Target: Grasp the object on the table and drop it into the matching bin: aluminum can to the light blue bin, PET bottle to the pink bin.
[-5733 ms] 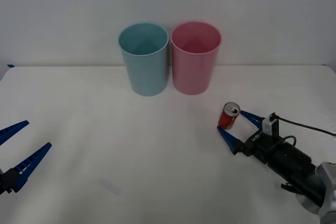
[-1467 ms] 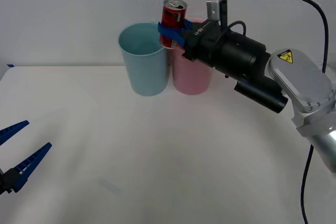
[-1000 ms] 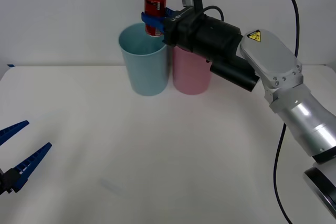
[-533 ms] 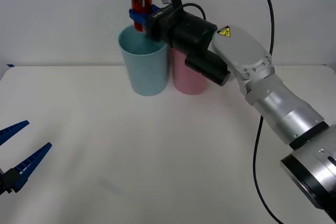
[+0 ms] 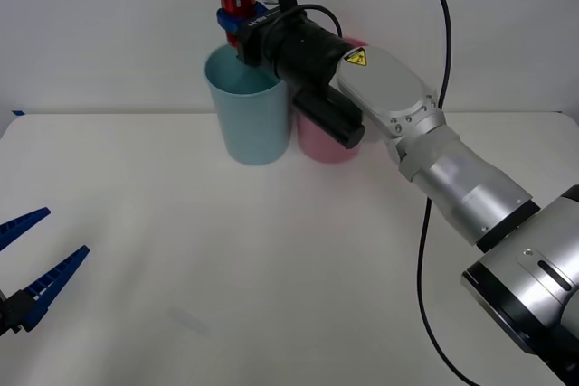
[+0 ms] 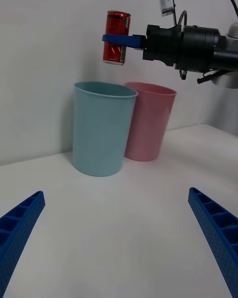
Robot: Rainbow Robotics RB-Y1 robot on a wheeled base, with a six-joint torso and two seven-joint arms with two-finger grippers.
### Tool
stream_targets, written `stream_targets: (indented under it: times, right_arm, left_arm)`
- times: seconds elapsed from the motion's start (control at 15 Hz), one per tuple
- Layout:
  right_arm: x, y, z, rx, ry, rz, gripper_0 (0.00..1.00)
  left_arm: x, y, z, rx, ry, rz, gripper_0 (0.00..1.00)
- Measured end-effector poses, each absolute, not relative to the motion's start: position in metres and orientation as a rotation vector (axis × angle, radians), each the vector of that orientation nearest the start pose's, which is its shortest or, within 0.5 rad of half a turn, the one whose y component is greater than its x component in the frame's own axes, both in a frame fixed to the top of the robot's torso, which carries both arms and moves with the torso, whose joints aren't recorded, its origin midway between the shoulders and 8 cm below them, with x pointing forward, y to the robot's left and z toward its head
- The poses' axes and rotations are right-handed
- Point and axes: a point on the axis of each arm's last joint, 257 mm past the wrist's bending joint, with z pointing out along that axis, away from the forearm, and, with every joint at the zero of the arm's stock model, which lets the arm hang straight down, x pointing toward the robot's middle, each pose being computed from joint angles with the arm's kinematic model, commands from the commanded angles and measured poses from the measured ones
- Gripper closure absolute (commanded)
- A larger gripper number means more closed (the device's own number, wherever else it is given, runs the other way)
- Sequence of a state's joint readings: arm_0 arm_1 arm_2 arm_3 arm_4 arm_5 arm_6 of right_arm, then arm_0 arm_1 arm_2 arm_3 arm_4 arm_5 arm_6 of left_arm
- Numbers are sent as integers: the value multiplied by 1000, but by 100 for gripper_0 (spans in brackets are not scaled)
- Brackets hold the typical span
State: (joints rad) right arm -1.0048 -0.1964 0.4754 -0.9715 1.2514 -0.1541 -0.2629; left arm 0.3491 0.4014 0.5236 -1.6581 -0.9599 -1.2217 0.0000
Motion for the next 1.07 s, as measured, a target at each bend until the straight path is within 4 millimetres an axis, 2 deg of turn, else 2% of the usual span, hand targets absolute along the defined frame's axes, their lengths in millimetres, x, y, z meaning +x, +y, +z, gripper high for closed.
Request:
stream_targets:
  times: [0.13, 0.67, 0.8, 1.07]
  right_arm:
    - [655, 91, -2, -590, 1346, 535, 0]
    - [654, 80, -1, -589, 1342, 538, 0]
    - [645, 70, -1, -591, 1322, 549, 0]
    - [611, 40, -10, -636, 1286, 578, 0]
  left_arm:
    - [342, 330, -169, 465, 1441, -567, 0]
    - [342, 330, -169, 465, 1441, -567, 0]
    - [342, 330, -169, 465, 1441, -567, 0]
    - [342, 330, -169, 465, 1441, -567, 0]
